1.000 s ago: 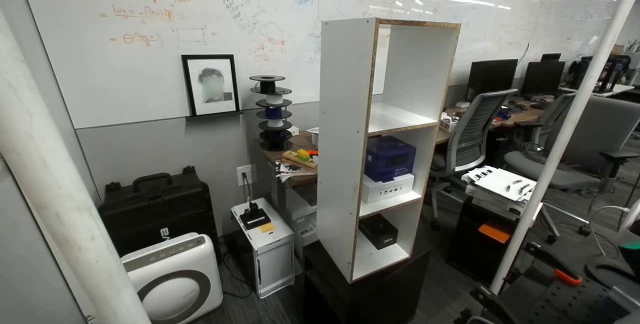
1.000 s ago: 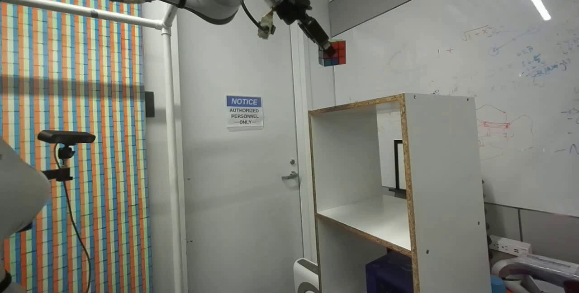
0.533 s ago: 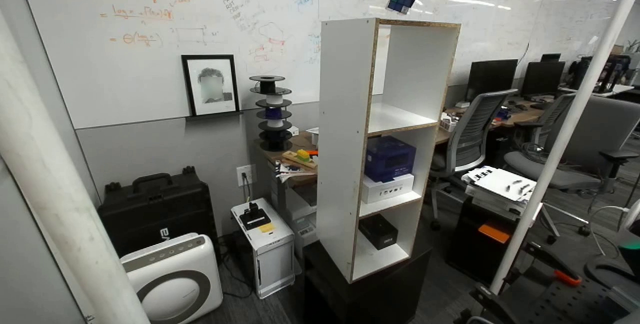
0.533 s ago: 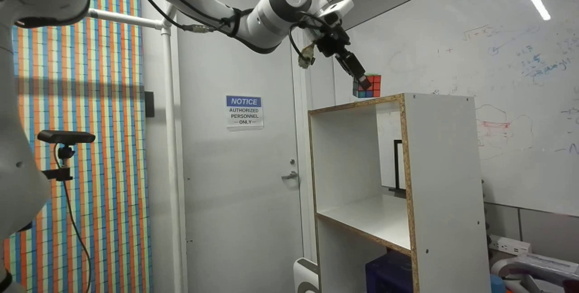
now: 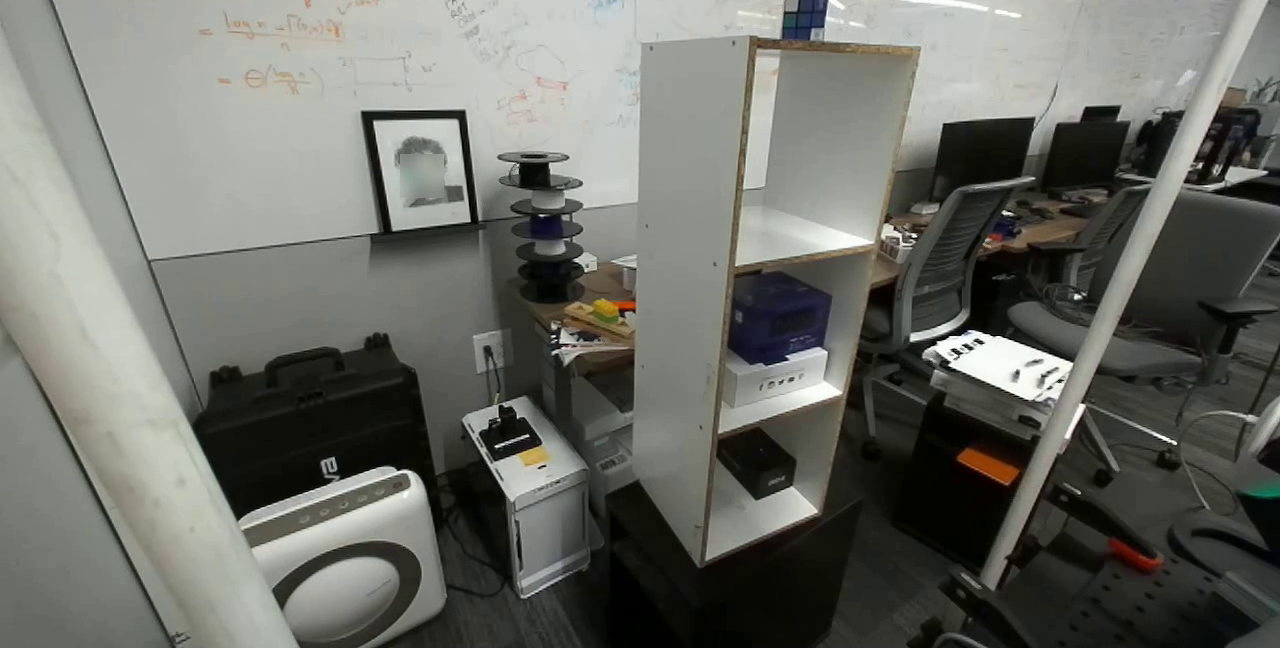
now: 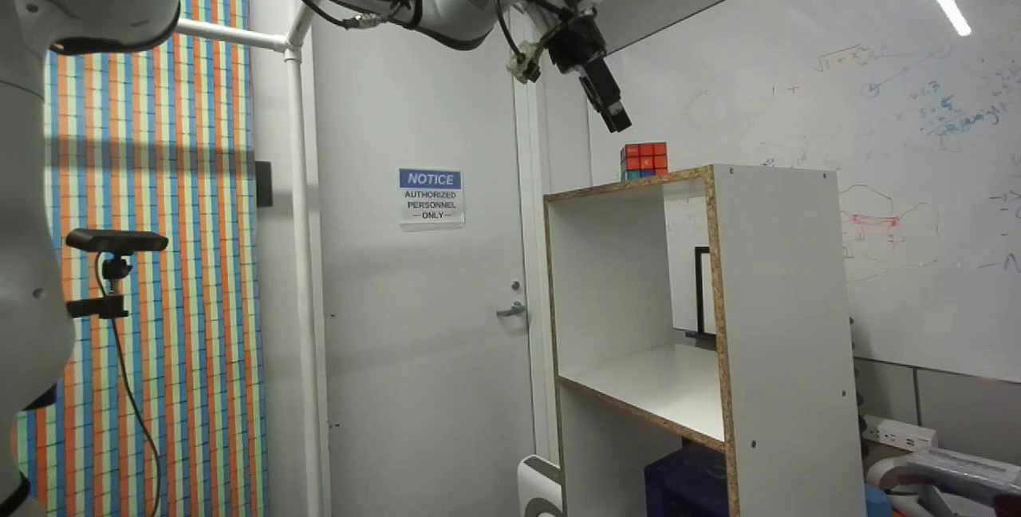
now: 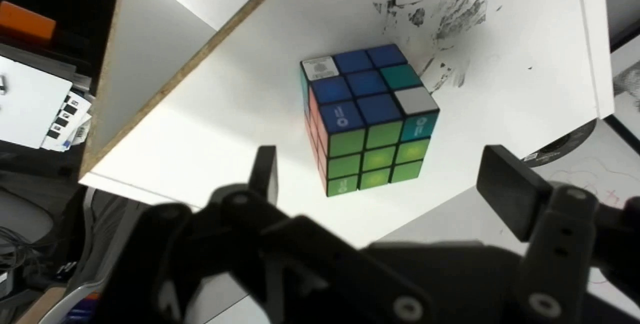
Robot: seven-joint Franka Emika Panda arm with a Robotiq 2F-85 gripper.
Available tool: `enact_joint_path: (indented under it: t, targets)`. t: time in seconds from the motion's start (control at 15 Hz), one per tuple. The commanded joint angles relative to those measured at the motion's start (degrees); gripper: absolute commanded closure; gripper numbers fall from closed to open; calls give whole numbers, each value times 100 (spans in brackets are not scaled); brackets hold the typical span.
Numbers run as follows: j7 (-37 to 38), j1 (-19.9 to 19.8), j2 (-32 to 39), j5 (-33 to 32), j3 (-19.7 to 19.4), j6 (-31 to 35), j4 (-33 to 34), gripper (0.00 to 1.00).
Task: Put the rubix cube on top of the shelf
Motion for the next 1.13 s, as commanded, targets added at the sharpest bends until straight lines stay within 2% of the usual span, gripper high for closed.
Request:
enact_joint_path:
  t: [0.0, 0.2, 0.4, 0.6, 0.73, 0.87, 0.93, 1.07]
  targets:
    - [-652, 152, -505, 776, -166, -865, 104, 0]
    - [-1399, 31, -1062, 1576, -186, -1738, -320, 0]
    - [-2022, 86, -1602, 1843, -369, -2570, -1027, 0]
    - [-2655, -25, -2139, 1511, -516, -3632, -1719, 0]
    - [-2848, -67, -2284, 1150, -501, -3957, -2295, 0]
    - [-2907, -123, -2401, 916, -526, -4060, -2785, 0]
    - [-2773, -105, -2128, 1076, -502, -4036, -2271, 0]
    - [-2803, -127, -2191, 985, -506, -4033, -2657, 0]
